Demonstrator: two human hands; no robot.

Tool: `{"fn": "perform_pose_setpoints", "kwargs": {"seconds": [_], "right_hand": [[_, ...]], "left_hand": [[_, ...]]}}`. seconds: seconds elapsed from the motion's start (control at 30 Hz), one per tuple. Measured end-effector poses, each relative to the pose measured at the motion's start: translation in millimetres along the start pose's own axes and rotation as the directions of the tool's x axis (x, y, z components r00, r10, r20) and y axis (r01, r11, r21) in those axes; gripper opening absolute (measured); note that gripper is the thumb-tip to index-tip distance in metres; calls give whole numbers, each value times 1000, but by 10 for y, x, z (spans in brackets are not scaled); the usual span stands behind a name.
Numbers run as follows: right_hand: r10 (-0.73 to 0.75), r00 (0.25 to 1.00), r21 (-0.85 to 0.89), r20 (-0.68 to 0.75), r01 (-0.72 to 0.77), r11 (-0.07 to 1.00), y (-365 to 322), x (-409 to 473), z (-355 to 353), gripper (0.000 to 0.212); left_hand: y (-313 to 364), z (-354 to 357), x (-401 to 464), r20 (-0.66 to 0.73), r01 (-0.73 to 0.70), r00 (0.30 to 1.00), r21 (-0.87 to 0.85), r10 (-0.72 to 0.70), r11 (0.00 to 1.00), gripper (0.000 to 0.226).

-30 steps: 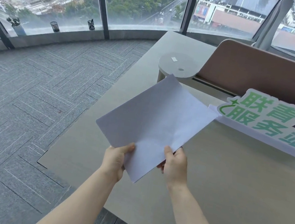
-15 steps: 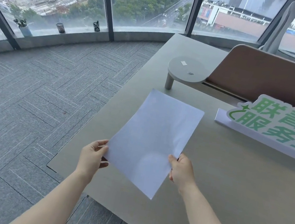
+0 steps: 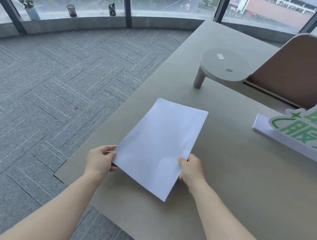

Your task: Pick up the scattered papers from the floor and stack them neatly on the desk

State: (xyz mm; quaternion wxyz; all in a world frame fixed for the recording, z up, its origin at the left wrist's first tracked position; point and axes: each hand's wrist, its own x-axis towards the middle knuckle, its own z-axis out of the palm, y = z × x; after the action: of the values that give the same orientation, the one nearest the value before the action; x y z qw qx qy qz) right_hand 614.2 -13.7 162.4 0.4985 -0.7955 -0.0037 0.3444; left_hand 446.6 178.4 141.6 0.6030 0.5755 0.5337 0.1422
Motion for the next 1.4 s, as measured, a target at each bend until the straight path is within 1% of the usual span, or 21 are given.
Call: {"fn": "perform_pose_setpoints", "kwargs": {"seconds": [0.1, 0.23, 0.33, 0.43, 0.57, 0.67, 0.8, 0.9, 1.0, 1.17, 1.27, 1.4], "right_hand": [[12, 1000, 3, 14, -13, 1000, -27, 106, 84, 23], [-12, 1000, -56, -8, 11, 998, -75, 260, 177, 21], [-41, 998, -158, -51, 33, 987, -99, 354, 230, 14], [-59, 992, -274, -113, 26, 962, -105, 398, 276, 18], [-76, 983, -423, -168, -2, 906, -91, 420, 314, 20], [-59, 980, -497, -188, -43, 866, -84, 423, 296, 23], [-57, 972, -588, -230, -92, 804, -89, 430, 290, 29], [-42, 965, -622, -258, -132, 772, -99, 431, 287, 33], [-27, 963, -638, -269, -157, 754, -92, 444, 262, 35], [-47, 965, -655, -257, -138, 743, -60, 449, 259, 42], [-85, 969, -676, -233, -98, 731, -27, 429, 267, 45], [-78, 975, -609, -210, -68, 790, -4, 401, 202, 48]], "left_hand": [[-14, 7, 130, -24, -6, 1000, 23, 7, 1000, 21], [-25, 7, 281, -64, -22, 998, 85, 27, 996, 20], [3, 19, 359, -102, -46, 993, 176, 64, 983, 20], [40, 32, 395, -112, -75, 988, 254, 106, 964, 21], [76, 38, 417, -119, -126, 971, 479, 206, 869, 24], [64, 42, 444, -123, -136, 964, 532, 236, 836, 26], [54, 39, 427, -131, -137, 960, 547, 247, 825, 27], [44, 53, 417, -126, -161, 953, 558, 274, 814, 29], [41, 73, 421, -138, -151, 950, 583, 280, 799, 24], [49, 128, 396, -178, -98, 947, 633, 267, 768, 24], [32, 124, 412, -186, -75, 947, 663, 262, 745, 25], [45, 86, 415, -187, -81, 948, 644, 259, 761, 27]]}}
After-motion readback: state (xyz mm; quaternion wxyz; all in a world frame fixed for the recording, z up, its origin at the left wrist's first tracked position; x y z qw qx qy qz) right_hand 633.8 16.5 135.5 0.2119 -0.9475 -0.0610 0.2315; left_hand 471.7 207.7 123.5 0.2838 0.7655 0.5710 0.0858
